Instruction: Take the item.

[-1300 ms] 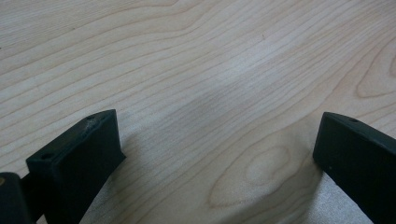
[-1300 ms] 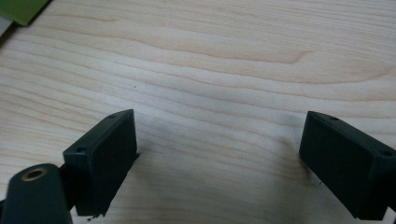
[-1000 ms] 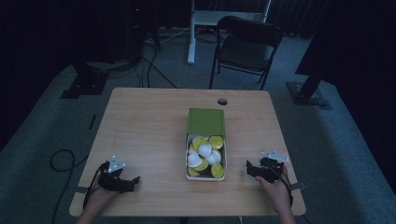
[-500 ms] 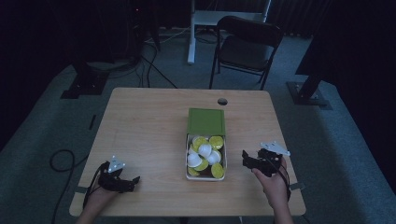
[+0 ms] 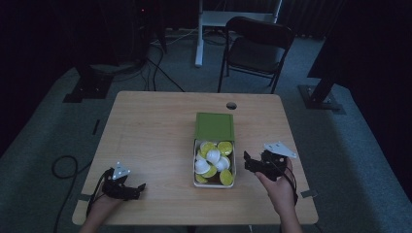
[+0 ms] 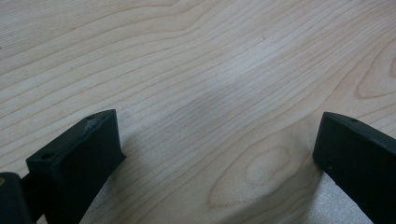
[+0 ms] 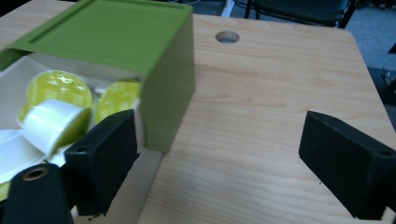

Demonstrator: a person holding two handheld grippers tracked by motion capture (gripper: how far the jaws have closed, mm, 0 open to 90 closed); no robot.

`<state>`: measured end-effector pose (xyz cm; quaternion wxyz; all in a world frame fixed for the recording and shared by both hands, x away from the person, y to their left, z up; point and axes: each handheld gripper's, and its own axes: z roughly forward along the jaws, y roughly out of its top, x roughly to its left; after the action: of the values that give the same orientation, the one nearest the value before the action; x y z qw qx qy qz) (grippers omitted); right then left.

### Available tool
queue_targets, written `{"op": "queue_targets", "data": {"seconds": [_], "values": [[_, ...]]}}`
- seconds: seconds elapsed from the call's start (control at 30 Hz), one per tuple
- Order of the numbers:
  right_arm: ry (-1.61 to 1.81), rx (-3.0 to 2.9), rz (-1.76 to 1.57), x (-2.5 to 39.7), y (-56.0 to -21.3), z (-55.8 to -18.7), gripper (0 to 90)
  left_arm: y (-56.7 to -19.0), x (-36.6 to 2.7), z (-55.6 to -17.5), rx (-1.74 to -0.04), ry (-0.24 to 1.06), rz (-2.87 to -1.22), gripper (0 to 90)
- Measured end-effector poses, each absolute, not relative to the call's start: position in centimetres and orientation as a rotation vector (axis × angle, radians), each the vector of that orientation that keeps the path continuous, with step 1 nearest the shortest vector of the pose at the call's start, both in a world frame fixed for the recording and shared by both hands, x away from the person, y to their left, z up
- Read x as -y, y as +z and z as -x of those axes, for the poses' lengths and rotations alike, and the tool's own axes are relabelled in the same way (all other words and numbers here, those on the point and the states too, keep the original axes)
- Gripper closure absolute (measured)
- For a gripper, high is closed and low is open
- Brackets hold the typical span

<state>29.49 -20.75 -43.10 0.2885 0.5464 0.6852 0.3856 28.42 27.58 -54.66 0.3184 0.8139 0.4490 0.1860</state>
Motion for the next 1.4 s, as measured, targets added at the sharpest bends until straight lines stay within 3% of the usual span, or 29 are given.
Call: {"op": "queue_targets", "data": {"seconds": [1.03, 1.17, 1.4], "values": [[1.211, -1.961, -1.360, 10.8, -43.2, -30.4, 13.8, -54.7, -27.6, -28.4, -1.180, 0.489, -2.142, 1.0], [1.213, -1.965, -1.359, 10.1, -43.6, -30.5, 16.2, -54.7, -27.6, -28.4, -1.180, 0.490, -2.141, 1.1], [1.152, -1.931, -1.427, 10.0, -44.5, -30.9, 29.4, -54.7, -27.6, -28.4, -1.181, 0.489, -2.140, 1.1]]}}
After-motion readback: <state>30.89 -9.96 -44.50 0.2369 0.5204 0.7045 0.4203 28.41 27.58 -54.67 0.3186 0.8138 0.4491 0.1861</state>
